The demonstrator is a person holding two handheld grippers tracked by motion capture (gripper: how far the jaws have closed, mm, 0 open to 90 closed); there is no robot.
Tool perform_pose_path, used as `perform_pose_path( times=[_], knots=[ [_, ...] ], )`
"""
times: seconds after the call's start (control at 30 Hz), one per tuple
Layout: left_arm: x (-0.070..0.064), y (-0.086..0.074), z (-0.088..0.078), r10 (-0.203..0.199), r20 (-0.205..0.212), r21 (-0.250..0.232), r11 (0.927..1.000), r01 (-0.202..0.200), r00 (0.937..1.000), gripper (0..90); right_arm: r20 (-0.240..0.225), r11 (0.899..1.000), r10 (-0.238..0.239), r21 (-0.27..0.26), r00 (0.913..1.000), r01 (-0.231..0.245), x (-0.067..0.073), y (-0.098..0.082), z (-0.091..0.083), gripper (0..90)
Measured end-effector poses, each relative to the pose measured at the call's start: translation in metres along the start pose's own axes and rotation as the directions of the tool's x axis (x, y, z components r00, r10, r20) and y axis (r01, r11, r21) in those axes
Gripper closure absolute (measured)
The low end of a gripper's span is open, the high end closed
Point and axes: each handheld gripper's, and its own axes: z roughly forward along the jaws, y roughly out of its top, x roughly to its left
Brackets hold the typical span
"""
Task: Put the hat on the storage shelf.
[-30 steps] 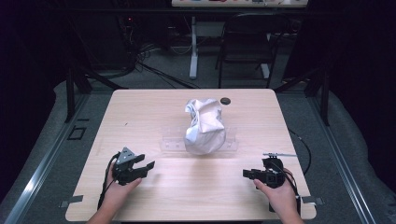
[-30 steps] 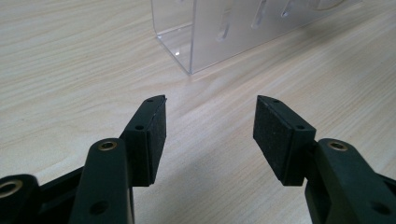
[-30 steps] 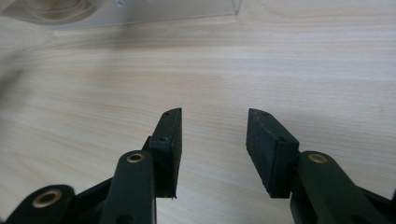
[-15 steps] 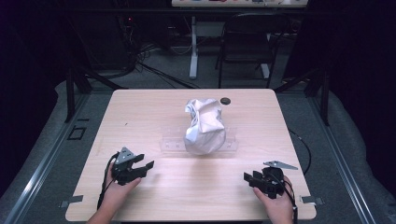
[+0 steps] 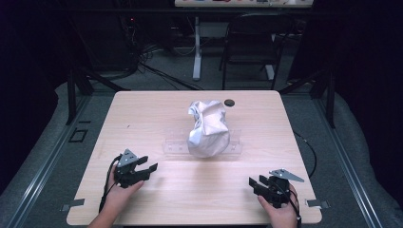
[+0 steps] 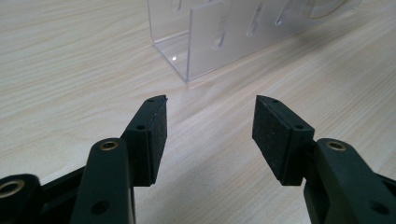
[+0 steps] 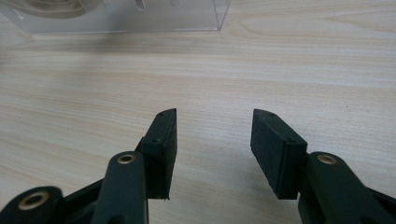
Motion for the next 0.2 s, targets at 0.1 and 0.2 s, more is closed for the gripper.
perform_pose_path(
  times=[0.1, 0.2],
  knots=[
    [-0.0006, 0.0, 0.0008, 0.004, 0.002, -0.006, 1.0, -0.004, 1.0, 45.7, 0.0, 1.0, 0.008, -0.014, 1.0, -0.008, -0.0029, -0.0007, 0.0025, 50.2],
    [-0.0033, 0.0004, 0.0022, 0.016, 0.006, -0.01, 0.9998, -0.016, 0.9998, 45.6, 0.036, 1.0, -0.005, -0.019, 0.9993, 0.006, -0.0079, -0.0014, 0.0033, 48.4]
  ],
)
